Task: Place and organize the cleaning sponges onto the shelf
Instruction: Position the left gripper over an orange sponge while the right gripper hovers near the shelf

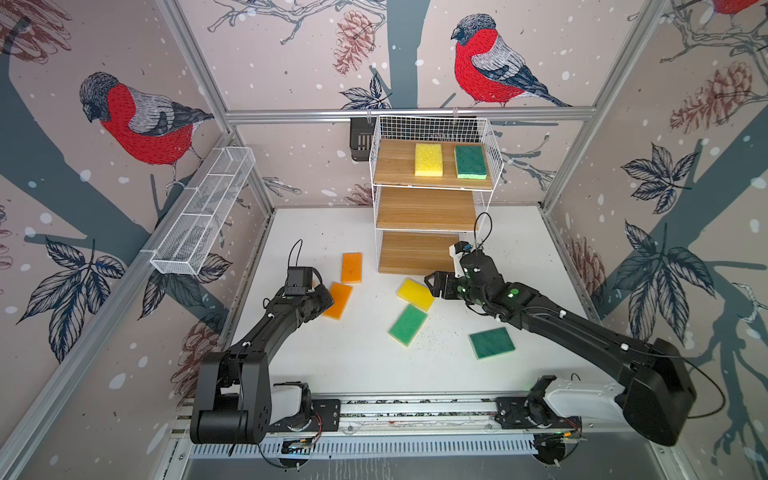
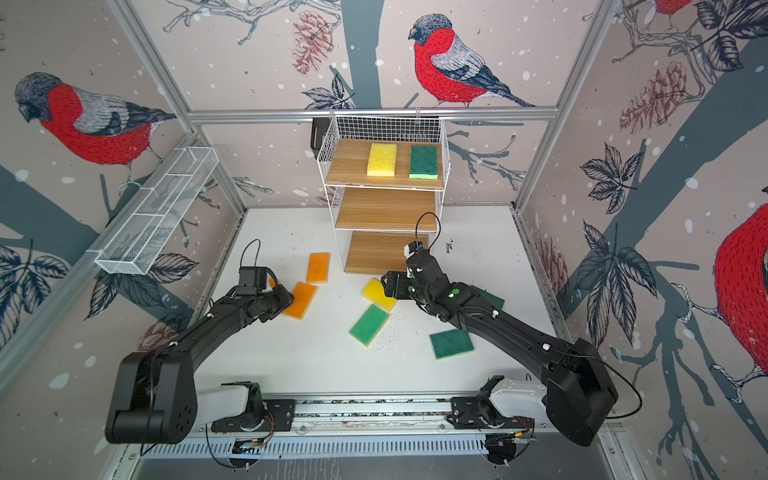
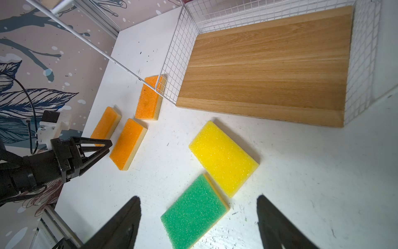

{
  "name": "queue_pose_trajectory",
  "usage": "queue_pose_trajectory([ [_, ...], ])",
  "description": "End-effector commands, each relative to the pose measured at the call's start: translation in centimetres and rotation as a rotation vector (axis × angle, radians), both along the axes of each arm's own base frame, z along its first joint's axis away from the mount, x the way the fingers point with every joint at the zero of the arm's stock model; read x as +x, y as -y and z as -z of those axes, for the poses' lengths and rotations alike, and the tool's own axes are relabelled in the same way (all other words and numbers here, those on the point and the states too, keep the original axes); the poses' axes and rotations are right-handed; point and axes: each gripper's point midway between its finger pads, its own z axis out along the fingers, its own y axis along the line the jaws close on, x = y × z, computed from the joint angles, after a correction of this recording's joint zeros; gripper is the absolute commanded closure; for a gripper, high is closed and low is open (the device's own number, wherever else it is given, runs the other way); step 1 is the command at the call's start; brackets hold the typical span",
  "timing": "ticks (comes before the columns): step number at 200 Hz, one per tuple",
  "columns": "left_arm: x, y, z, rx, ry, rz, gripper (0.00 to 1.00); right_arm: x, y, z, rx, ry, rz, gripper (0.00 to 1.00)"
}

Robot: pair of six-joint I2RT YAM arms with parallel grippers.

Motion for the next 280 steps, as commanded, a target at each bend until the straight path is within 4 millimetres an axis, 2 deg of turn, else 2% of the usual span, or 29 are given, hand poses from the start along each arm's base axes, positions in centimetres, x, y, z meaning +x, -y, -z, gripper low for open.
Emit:
queue_pose_trajectory([
  [1, -0.5, -0.2, -0.4, 0.022, -0.002, 0.015, 0.56, -0.2, 0.3, -0.9, 0.029, 0.021, 0.009, 0.16],
  [15, -0.4, -0.6, -1.1, 0.037, 0.018, -0.002, 0.57, -0.4, 0.6, -1.0, 0.031, 0.028, 0.017, 0.16],
  [28, -0.3, -0.8, -1.3, 0.050, 0.030, -0.008, 0.65, -0.5, 0.8, -1.1, 0.033, 0.032, 0.022, 0.16],
  [45, -0.1, -1.4, -1.2, 0.071, 0.017, -0.030, 0.70, -0.7, 0.9, -1.2, 0.039, 0.032, 0.021, 0.16],
  [134, 0.1, -2.0, 2.1, 0.066, -0.060, -0.057, 0.74, -0.9, 1.1, -1.1, 0.039, 0.032, 0.023, 0.16],
  [170, -0.5, -1.0, 2.8, 0.026, -0.060, -0.025, 0.75, -0.9, 1.1, -0.8, 0.033, 0.026, 0.018, 0.16],
  [221, -0.7, 1.0, 1.9, 0.005, -0.036, 0.028, 0.75, -1.0, 1.1, -0.8, 0.041, 0.025, 0.019, 0.16],
  [280, -1.2, 2.4, 1.7, -0.024, -0.036, 0.068, 0.74, -1.4, 1.5, -0.2, 0.034, 0.017, 0.022, 0.16],
])
